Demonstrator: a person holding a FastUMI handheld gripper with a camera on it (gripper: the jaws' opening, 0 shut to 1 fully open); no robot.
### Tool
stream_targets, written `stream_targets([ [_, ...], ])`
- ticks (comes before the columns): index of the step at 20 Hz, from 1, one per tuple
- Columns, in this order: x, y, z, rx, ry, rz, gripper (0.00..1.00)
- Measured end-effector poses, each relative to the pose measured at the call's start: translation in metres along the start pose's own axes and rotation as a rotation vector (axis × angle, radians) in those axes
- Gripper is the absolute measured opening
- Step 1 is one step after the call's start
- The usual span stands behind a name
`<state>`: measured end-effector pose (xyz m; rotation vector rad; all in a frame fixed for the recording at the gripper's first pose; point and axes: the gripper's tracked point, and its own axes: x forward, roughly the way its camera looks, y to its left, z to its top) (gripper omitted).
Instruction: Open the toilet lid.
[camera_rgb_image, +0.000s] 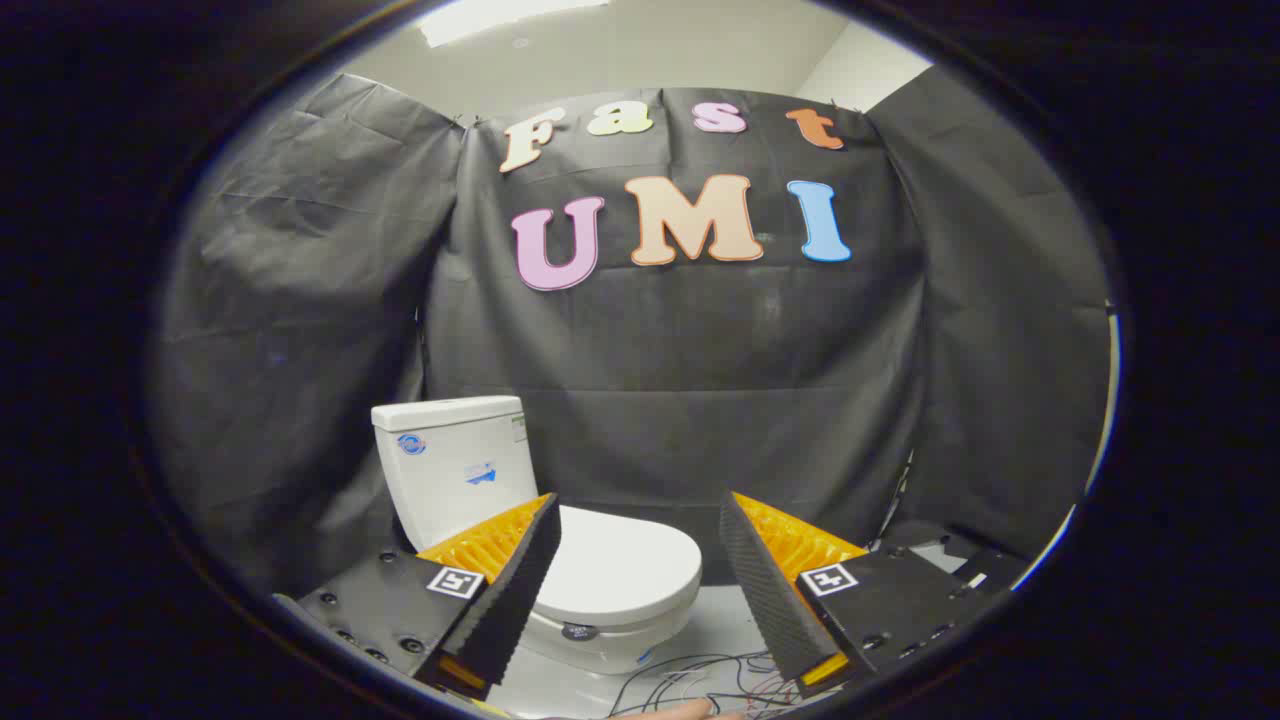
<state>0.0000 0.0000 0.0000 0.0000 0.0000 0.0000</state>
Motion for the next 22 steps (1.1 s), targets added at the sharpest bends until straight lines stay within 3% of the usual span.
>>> stream_targets([
  [4, 0.014, 0.001, -0.002, 0.008, -0.002, 0.000, 0.99],
  [9, 0.069, 0.019, -0.024, -0.052, 0.099, 0.040, 0.99],
  [11, 0.084, 0.032, -0.024, -0.061, 0.071, 0.059, 0.99],
  [13, 0.102, 0.049, -0.032, -0.024, 0.049, 0.109, 0.99],
  [17, 0.107, 0.052, -0.096, 0.017, 0.174, 0.081, 0.98],
  [22, 0.098, 0.064, -0.117, 0.154, 0.187, 0.048, 0.98],
])
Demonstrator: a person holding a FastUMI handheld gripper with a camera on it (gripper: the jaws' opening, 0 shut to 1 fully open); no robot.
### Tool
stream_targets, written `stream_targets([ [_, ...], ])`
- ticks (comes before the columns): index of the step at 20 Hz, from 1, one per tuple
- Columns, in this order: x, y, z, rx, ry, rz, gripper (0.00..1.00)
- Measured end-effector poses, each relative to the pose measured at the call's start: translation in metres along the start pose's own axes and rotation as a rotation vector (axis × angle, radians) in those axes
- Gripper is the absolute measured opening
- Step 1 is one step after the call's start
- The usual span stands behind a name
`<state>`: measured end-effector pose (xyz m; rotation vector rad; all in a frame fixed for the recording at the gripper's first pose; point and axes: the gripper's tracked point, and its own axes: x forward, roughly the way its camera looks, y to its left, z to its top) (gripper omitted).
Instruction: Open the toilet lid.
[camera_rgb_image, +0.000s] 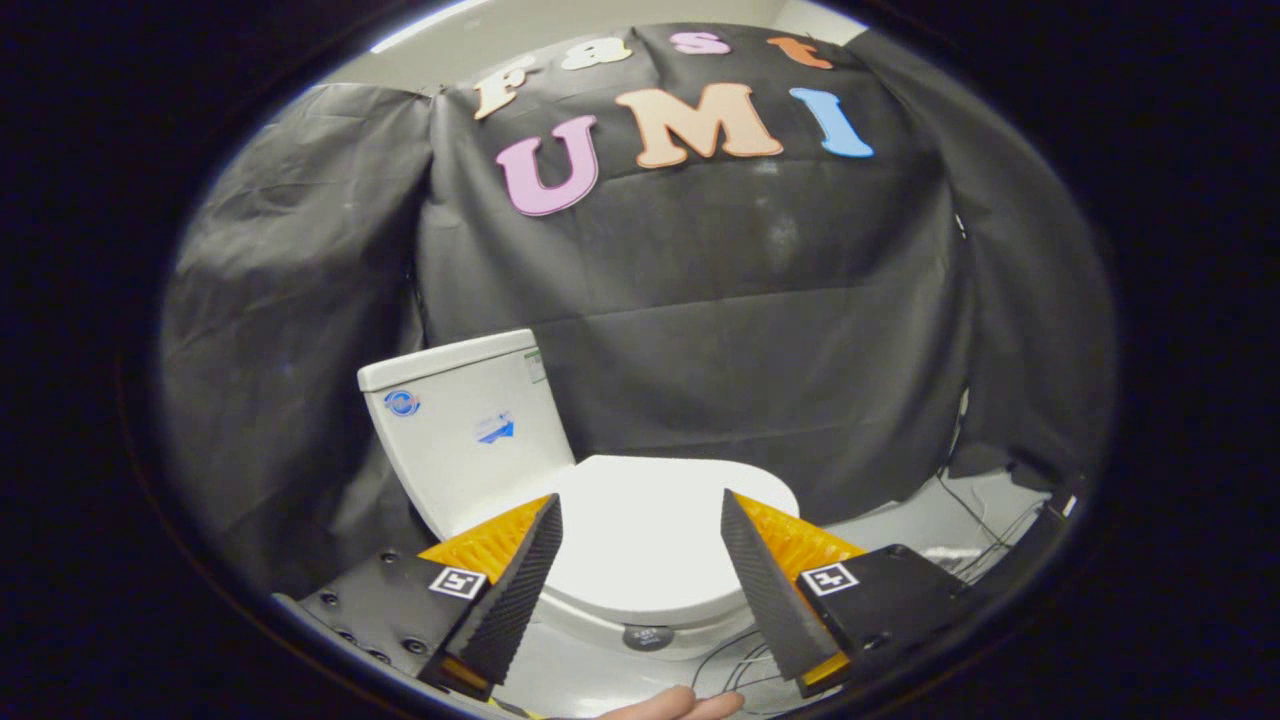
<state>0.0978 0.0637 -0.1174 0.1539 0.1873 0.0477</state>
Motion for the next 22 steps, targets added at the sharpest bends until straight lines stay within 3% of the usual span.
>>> stream_targets([
  [5, -0.003, 0.010, -0.009, 0.066, -0.006, -0.024, 0.98],
  [13, 0.000, 0.012, -0.081, 0.234, 0.151, -0.082, 0.98],
  [16, 0.001, 0.014, -0.086, 0.414, 0.115, -0.068, 0.98],
  [19, -0.001, -0.004, -0.109, 0.681, 0.102, -0.124, 0.97],
  [22, -0.011, -0.019, -0.138, 0.863, 0.125, -0.191, 0.96],
])
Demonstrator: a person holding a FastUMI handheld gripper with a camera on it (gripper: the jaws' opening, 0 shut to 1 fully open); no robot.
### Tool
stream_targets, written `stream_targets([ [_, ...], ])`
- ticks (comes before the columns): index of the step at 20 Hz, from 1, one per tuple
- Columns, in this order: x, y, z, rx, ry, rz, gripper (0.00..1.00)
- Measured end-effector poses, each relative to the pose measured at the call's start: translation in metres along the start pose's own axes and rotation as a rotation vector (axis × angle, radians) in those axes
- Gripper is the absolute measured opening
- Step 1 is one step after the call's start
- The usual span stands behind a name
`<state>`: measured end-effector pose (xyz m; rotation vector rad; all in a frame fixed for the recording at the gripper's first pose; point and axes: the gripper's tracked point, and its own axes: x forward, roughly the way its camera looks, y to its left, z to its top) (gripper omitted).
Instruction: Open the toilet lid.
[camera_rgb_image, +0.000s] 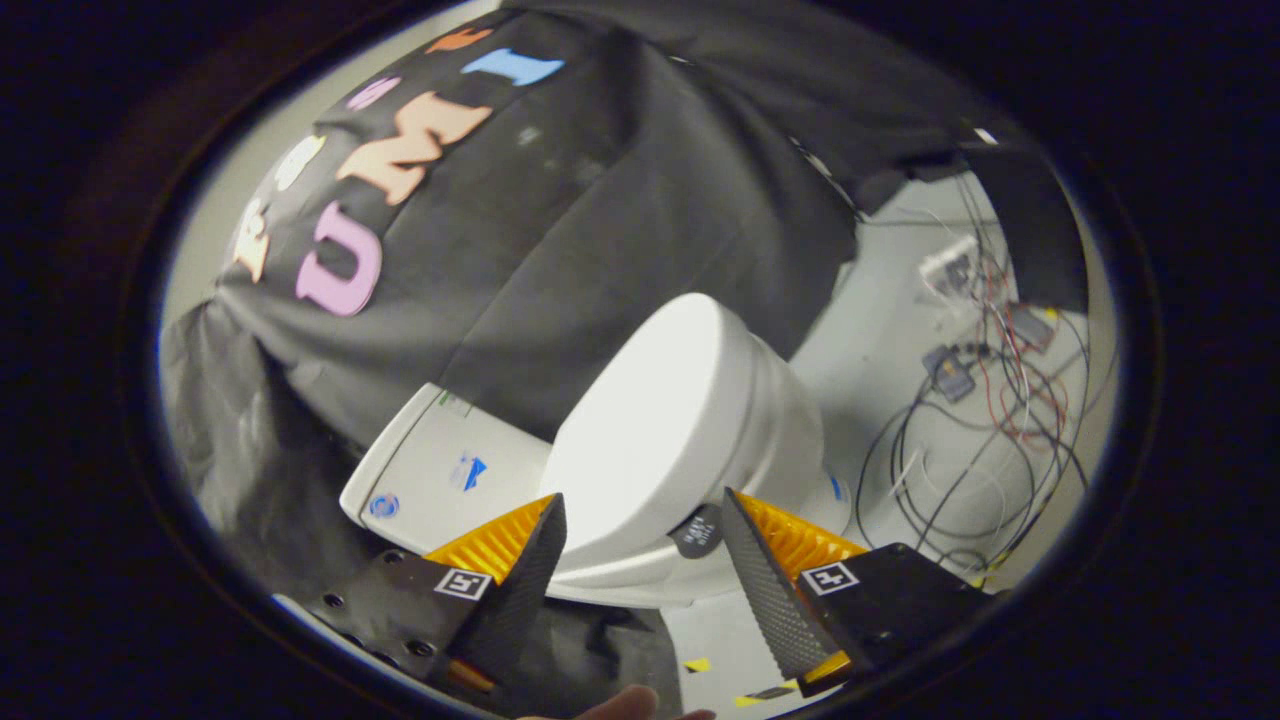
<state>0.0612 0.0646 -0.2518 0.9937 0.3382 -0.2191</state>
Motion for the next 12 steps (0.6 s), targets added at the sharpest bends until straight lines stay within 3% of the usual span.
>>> stream_targets([
  [5, 0.010, -0.015, -0.015, 0.149, 0.048, -0.021, 0.97],
  [7, 0.017, -0.032, -0.031, 0.188, 0.094, -0.067, 0.97],
  [10, 0.031, -0.021, -0.036, 0.319, 0.105, -0.005, 0.83],
  [12, 0.040, -0.029, -0.045, 0.350, 0.130, -0.014, 0.75],
])
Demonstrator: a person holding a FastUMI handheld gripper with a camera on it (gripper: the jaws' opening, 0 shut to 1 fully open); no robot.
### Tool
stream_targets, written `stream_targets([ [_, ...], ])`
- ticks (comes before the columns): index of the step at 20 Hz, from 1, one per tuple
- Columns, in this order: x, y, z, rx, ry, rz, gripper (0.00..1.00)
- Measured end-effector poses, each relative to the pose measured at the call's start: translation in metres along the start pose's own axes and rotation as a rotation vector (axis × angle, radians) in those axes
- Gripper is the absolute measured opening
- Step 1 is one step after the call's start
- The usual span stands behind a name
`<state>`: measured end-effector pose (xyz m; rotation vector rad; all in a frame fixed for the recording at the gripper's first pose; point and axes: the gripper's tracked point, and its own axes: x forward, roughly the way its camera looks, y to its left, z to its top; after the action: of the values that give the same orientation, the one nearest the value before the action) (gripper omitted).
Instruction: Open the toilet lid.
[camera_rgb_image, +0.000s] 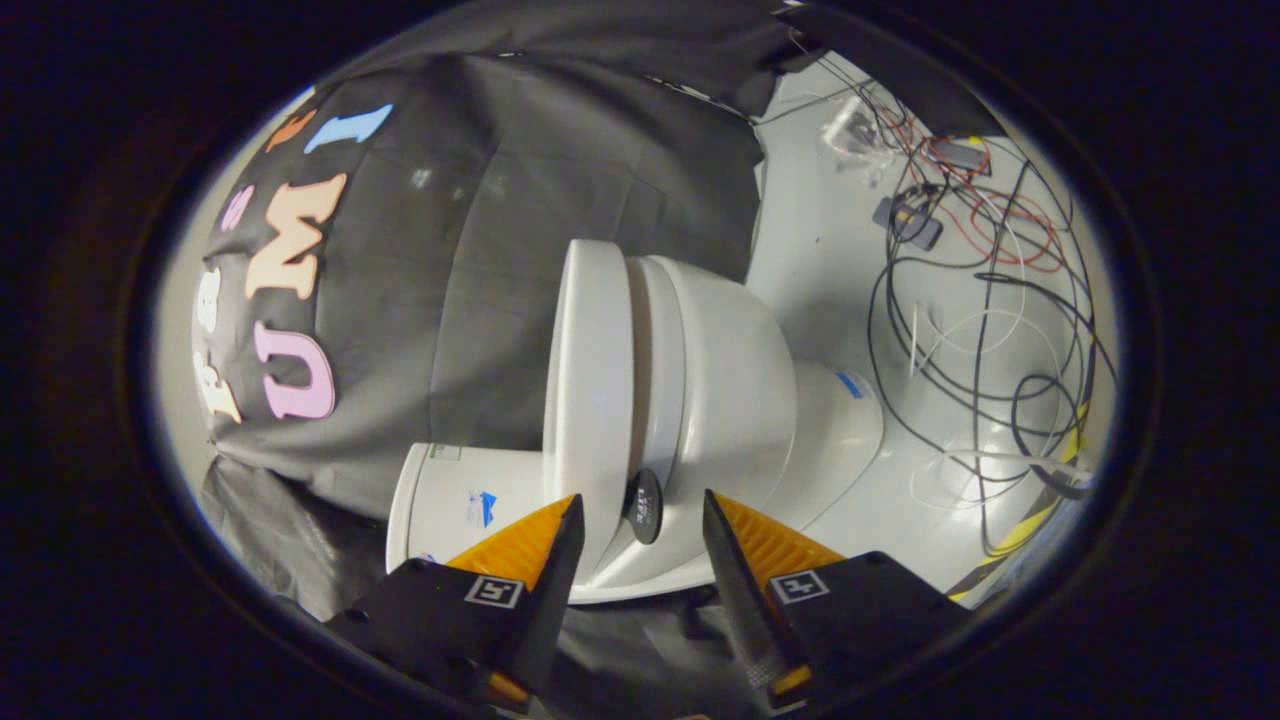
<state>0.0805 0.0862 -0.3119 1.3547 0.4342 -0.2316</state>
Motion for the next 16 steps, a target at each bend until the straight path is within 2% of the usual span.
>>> stream_targets([
  [2, 0.004, -0.002, -0.006, 0.001, 0.033, -0.012, 0.66],
  [3, 0.006, 0.004, -0.005, -0.001, 0.032, 0.011, 0.61],
  [4, 0.008, 0.011, -0.001, 0.012, 0.019, 0.025, 0.61],
  [6, 0.011, -0.001, -0.002, 0.010, 0.036, -0.070, 0.32],
  [7, 0.014, 0.005, 0.000, 0.010, 0.031, -0.057, 0.18],
  [11, 0.007, 0.006, 0.000, -0.170, 0.061, -0.138, 0.18],
  [15, 0.010, 0.008, 0.001, -0.177, 0.055, -0.155, 0.18],
  [16, 0.032, -0.001, -0.024, -0.150, 0.054, -0.150, 0.18],
])
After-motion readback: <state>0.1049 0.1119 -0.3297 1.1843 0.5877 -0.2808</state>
